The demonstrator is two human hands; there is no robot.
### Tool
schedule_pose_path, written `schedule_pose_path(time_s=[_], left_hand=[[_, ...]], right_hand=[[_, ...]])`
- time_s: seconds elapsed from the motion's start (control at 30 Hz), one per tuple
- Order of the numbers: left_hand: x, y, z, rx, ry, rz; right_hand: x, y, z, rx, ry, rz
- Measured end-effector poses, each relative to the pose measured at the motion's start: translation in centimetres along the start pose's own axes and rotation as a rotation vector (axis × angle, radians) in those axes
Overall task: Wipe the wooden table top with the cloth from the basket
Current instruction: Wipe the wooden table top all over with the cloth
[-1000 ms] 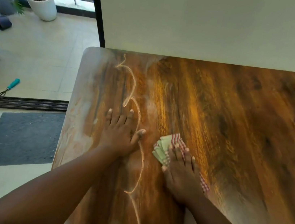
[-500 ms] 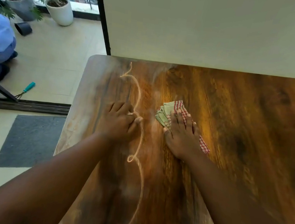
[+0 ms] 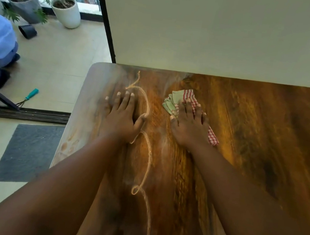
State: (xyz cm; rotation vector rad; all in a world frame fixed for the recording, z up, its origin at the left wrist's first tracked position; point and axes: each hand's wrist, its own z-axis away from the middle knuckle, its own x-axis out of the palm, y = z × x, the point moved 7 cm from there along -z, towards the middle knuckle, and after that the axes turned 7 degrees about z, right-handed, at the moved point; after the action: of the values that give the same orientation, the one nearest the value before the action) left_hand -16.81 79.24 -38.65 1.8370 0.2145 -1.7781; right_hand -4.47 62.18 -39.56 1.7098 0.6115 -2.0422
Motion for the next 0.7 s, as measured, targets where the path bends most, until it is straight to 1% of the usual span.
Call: schedule_pose_path(time_s=[0.13, 0.2, 0.33, 0.4, 0.47, 0.53, 0.57, 0.7], left_hand=[[0.1, -0.4, -0.5, -0.021, -0.049, -0.002], [0.0, -0.2, -0.5, -0.020, -0.049, 0.008], [0.1, -0.4, -0.6, -0.010, -0.031, 0.027], [0.3, -0.5, -0.7, -0.010, -0.022, 0.030], [0.5, -0.6, -0.8, -0.005, -0.015, 0.027], [0.7, -0.6, -0.8, -0.002, -0.009, 0.030], [0.7, -0.6, -0.8, 0.000, -0.004, 0.033], [0.7, -0.6, -0.9, 0.000, 0.014, 0.033]], right_hand=[[-0.5, -0.4, -1.8, 0.018, -0.029, -0.018], [-0.7, -0.5, -0.5, 0.018, -0.030, -0.035], [-0.3, -1.4, 8.8, 0.011, 0.077, -0.081], [0.4, -2.0, 13.9, 0.010, 0.086, -0.079], [1.2, -1.9, 16.3, 0.046, 0.062, -0.033], [1.3, -1.8, 15.7, 0.095, 0.030, -0.019], [1.1, -1.9, 14.6, 0.112, 0.040, -0.021], [0.1, -2.1, 7.0, 0.124, 0.098, -0.020]])
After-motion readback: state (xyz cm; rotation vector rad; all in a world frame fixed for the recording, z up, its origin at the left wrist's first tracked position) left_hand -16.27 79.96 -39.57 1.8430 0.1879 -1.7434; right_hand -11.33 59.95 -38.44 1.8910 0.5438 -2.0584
